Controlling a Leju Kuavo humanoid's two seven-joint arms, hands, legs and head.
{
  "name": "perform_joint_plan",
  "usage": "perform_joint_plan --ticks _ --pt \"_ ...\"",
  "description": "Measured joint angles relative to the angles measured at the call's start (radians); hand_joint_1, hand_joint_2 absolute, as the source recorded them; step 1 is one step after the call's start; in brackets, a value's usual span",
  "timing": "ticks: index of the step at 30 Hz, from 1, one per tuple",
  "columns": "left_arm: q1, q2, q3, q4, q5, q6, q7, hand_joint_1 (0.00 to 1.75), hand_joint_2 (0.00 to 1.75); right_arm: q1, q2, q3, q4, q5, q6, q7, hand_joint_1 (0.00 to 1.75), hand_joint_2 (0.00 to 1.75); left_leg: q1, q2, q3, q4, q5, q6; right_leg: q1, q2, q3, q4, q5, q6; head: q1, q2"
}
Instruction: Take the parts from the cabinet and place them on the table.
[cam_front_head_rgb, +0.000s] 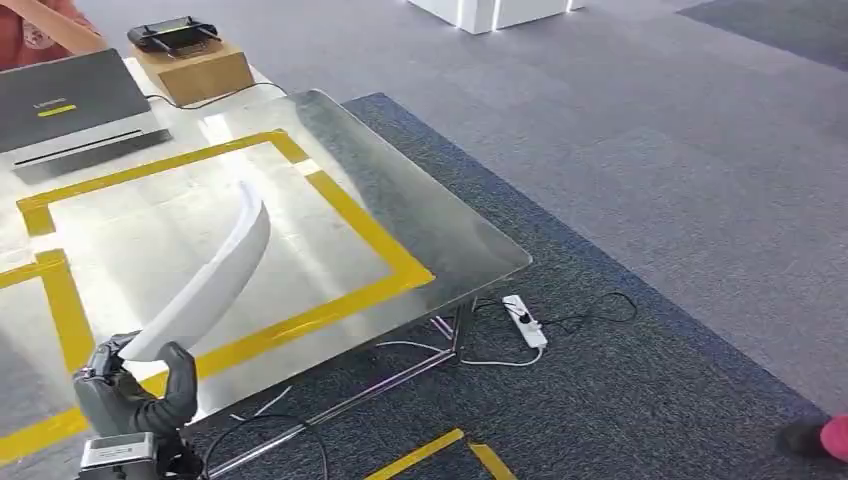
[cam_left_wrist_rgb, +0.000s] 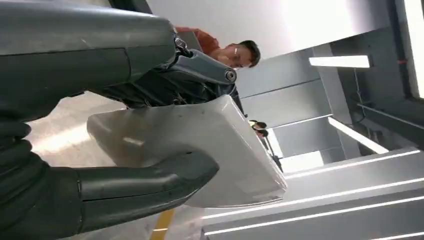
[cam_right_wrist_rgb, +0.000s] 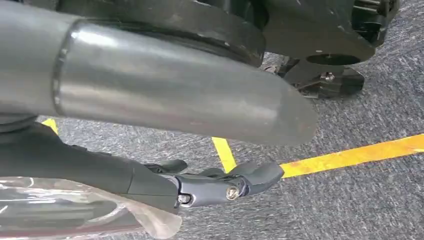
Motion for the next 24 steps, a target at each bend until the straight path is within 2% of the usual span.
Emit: perform_joint_plan --ticks 24 --pt "-0.002 0.001 0.0 0.001 0.002 0.003 -0.002 1.75 1.75 0.0 0.0 0.0 0.0 -0.019 0.0 -0.01 0.0 0.0 0.0 0.0 -0.001 0.001 0.0 0.0 0.0 0.0 0.001 0.0 0.0 0.0 0.0 0.0"
